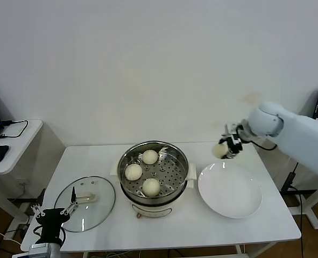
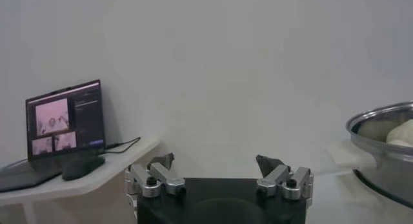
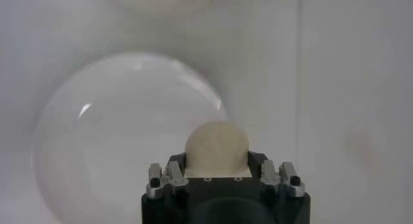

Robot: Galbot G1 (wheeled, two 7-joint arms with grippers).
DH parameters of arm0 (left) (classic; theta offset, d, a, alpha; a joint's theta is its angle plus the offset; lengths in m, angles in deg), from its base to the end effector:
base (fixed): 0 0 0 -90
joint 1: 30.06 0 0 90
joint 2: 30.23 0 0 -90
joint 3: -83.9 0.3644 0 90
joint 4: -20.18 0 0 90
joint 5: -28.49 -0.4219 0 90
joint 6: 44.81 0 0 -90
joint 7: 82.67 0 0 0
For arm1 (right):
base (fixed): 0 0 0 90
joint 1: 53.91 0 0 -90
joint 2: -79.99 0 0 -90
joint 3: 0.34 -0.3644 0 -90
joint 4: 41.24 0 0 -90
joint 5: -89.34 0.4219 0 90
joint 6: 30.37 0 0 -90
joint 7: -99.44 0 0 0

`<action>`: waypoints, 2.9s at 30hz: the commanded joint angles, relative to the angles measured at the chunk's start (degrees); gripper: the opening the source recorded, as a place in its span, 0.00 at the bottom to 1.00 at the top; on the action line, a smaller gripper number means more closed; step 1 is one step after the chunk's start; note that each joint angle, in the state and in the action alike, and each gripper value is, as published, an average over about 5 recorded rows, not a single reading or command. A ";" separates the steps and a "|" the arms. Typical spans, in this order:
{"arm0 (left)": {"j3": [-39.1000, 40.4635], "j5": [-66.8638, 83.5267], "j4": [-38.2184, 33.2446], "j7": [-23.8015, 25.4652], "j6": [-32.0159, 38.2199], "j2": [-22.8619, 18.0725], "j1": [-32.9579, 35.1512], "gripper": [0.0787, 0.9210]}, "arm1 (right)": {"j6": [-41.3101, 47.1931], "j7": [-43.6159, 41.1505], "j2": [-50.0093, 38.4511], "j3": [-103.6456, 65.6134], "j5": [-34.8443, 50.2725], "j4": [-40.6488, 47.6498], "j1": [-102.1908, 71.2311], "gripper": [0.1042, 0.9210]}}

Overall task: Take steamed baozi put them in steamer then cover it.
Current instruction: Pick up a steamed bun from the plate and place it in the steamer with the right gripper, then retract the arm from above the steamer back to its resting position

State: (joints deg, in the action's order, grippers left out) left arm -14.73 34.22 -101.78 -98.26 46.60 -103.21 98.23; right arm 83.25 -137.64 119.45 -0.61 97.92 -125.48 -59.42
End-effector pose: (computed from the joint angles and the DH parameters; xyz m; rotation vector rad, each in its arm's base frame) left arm 0.2039 0.0927 -0.3128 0.3470 -3.0676 -0.3641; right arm 0.5801 -0.0473 -0.0540 1.2206 -1.5946 1.5119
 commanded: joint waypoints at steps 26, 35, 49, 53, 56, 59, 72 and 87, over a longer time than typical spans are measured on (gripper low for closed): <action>-0.41 0.47 0.52 -0.21 0.50 -0.56 -0.18 0.88 | 18.08 14.28 26.39 12.42 22.20 4.30 0.76 0.61; -0.40 0.52 0.86 -0.23 0.63 -0.53 -0.29 0.88 | 18.03 14.15 25.34 12.06 19.72 4.48 -0.22 0.62; -0.29 0.49 0.78 -0.12 0.50 -0.37 -0.64 0.88 | 17.73 17.79 13.71 4.94 21.27 -4.45 3.22 0.88; -0.18 0.52 0.85 -0.09 0.56 -0.20 -0.73 0.88 | 16.71 32.27 7.31 0.52 28.08 -10.44 -1.03 0.88; -0.12 0.51 1.10 -0.08 0.64 -0.06 -0.80 0.88 | 11.80 43.41 1.56 -5.53 32.11 -14.58 -8.19 0.88; -0.10 0.43 1.52 -0.06 0.88 0.02 -0.93 0.88 | 2.46 51.35 -3.68 -14.80 32.89 -17.32 -20.90 0.88; 0.62 -1.71 3.84 -0.15 2.02 0.03 -0.76 0.88 | -24.83 53.10 8.34 -74.70 14.17 -17.42 -80.23 0.88; -1.63 -46.96 13.43 -1.67 3.31 3.37 -1.71 0.88 | -24.18 41.69 40.68 -108.31 2.26 -23.05 -109.67 0.88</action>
State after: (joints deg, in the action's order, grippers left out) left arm -13.60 21.30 -94.95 -98.78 47.55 -101.78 97.06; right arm 62.99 -92.71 141.17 -81.59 108.72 -144.25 -142.09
